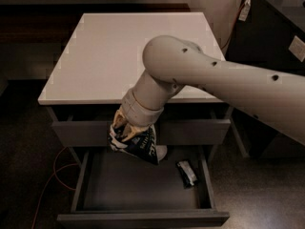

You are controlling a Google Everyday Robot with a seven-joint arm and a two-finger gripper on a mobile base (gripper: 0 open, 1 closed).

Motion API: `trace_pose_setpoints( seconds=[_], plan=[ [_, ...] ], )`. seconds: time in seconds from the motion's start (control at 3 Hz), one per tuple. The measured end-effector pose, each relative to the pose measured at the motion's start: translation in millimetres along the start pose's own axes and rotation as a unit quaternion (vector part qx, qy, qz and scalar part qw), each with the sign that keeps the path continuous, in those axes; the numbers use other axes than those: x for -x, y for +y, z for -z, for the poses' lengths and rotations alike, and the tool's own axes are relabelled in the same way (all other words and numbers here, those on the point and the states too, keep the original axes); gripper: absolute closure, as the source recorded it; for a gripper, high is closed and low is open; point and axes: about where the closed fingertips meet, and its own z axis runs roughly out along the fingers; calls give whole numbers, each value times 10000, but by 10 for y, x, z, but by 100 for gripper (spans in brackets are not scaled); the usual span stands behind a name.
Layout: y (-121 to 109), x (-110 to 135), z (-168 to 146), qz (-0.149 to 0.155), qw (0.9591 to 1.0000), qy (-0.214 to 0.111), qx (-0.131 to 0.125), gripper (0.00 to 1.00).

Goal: Pick blue chip bag from middle drawer and place on counter

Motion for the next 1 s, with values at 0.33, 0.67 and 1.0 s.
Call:
trace_pose_setpoints(
  seconds=[0.33,0.67,1.0],
  plan=[
    [-157,372,234,220,9997,-2,66,100],
    [-270,523,407,322,9994,17,96,100],
    [-516,427,693,256,9992,267,145,100]
  ],
)
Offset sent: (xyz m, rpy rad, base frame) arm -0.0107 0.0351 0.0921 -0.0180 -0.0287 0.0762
